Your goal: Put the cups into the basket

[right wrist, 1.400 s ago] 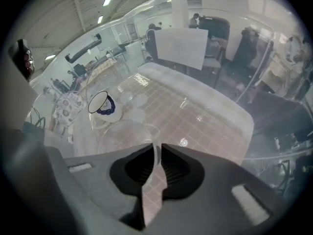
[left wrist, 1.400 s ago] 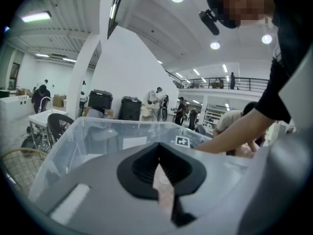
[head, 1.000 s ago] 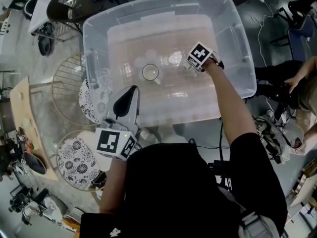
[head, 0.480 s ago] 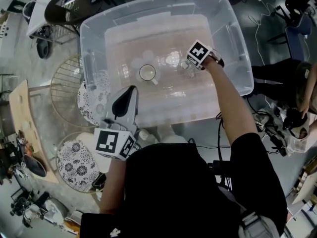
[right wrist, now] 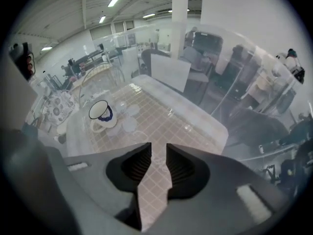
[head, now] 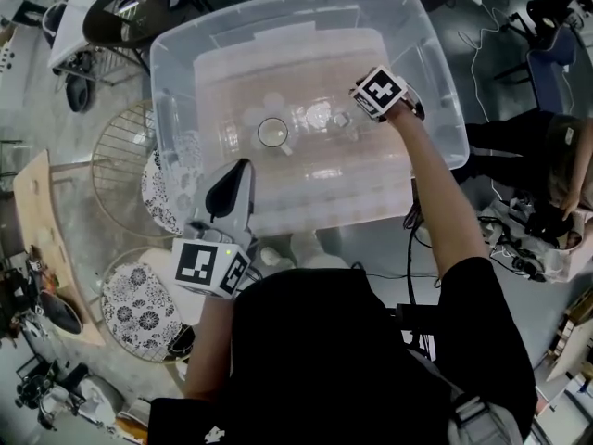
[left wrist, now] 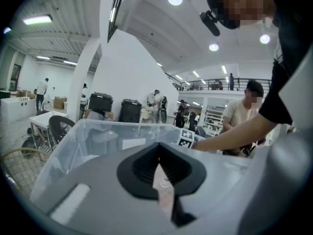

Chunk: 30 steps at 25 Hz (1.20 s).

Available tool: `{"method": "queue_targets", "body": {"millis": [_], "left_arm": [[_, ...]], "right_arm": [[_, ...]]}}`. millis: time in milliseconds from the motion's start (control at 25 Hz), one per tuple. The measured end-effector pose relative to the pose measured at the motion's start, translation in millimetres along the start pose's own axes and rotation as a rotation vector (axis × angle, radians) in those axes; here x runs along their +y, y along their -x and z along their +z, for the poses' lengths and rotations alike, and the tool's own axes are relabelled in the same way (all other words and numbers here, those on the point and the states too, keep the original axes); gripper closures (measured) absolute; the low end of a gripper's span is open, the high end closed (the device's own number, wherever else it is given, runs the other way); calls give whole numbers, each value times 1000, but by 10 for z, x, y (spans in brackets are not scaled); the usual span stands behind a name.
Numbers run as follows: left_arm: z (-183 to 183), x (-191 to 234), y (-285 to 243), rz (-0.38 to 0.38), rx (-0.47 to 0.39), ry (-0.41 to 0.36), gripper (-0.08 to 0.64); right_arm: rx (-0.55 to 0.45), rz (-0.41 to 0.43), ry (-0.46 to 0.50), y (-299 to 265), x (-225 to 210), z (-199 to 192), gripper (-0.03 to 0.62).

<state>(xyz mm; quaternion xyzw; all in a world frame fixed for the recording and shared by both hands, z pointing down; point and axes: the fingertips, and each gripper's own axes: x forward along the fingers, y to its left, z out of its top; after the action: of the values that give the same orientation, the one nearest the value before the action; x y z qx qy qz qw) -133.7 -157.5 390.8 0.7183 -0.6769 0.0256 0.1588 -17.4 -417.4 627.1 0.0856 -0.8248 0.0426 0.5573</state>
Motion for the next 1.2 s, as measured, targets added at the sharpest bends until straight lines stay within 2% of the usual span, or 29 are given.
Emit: {"method": "queue_targets", "body": {"millis": [120,280,520,760,1000,1200], "left_arm": [[-3,8,65,7,-11,7,552],[21,-13,166,-1,-25,1,552],[25,-18,354,-20,-47,-6,552],[84,-71,665,-35,-82,-12,552],[82,-138,1030,-53,-107,-33,552],[78,-218,1348,-60,-133,-49,552]], "right_arm": [[-76,-40,12,236,10,149,503],[-218,-89,22,679,121,387,589],[-524,-126,13,1534,577,834,589],[-796,-131,-15,2396,1353,1014,590],[-915,-116,-50,2683,2137,906,591],[-962,-123,-55,2836,2695,791,591]]}}
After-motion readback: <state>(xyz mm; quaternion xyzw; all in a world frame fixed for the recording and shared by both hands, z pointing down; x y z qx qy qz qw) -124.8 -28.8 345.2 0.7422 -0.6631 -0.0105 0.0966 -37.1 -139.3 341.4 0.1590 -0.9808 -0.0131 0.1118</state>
